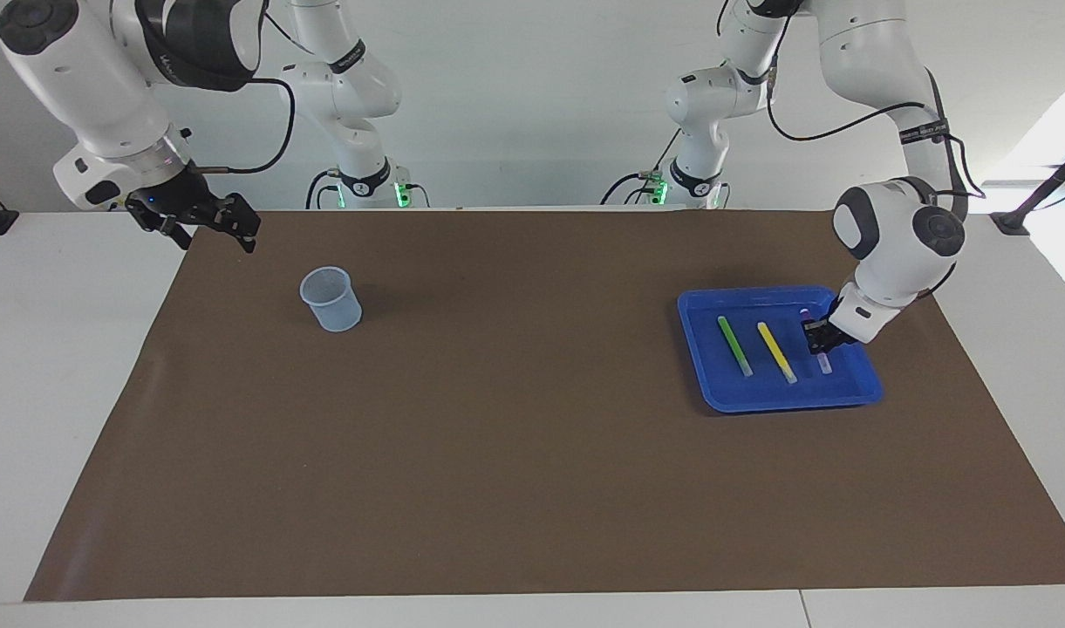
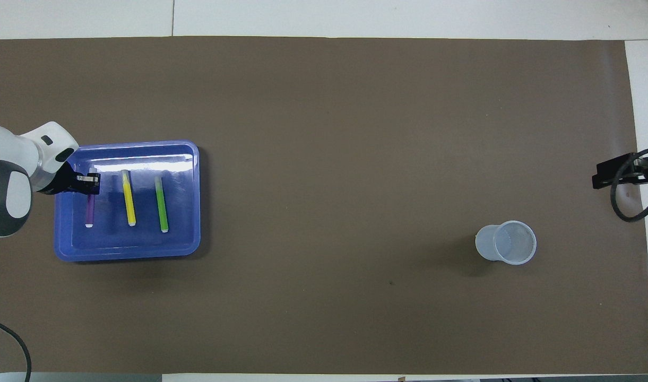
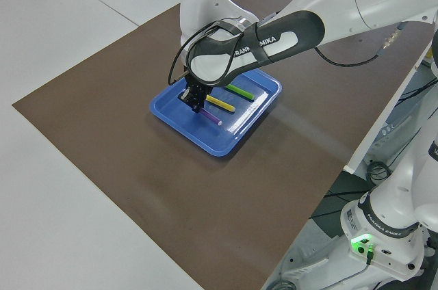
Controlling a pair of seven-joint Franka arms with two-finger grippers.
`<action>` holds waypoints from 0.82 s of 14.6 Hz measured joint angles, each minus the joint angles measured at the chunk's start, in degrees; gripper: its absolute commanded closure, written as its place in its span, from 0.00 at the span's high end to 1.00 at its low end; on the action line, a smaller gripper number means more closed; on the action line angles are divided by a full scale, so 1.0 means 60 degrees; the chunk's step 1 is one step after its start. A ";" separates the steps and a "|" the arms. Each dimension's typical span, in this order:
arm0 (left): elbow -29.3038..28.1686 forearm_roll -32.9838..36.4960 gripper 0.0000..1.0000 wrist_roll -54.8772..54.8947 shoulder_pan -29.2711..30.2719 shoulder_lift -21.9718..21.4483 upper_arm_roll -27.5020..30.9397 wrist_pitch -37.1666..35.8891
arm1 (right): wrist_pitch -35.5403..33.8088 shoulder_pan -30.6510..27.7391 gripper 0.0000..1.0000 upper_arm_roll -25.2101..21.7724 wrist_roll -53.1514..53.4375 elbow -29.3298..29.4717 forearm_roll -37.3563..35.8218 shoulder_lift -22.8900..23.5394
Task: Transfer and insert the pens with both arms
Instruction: 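Lift the purple pen with the left gripper while the right gripper approaches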
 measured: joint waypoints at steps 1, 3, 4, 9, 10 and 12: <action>0.0397 0.0000 0.00 -0.0284 -0.0097 -0.0003 -0.0008 -0.0551 | 0.0000 0.0000 1.00 0.0000 0.0000 0.0000 0.0000 0.0000; 0.1184 -0.0007 0.00 -0.1127 -0.0394 -0.0013 -0.0045 -0.1618 | 0.0000 0.0000 1.00 0.0000 0.0000 0.0000 0.0000 0.0000; 0.1572 -0.0039 0.00 -0.1638 -0.0571 -0.0018 -0.0072 -0.2134 | 0.0000 0.0000 1.00 0.0000 0.0000 0.0000 0.0000 0.0000; 0.2975 -0.0808 0.00 -0.4324 -0.1109 -0.0083 -0.0703 -0.3990 | 0.0000 0.0000 1.00 0.0000 0.0000 0.0000 0.0000 0.0000; 0.3039 -0.1047 0.00 -0.4856 -0.1122 -0.0139 -0.0922 -0.4157 | 0.0000 0.0000 1.00 0.0000 0.0000 0.0000 0.0000 0.0000; 0.3062 -0.1754 0.00 -0.5909 -0.1154 -0.0343 -0.1296 -0.4426 | 0.0000 0.0000 1.00 0.0000 0.0000 0.0000 0.0000 0.0000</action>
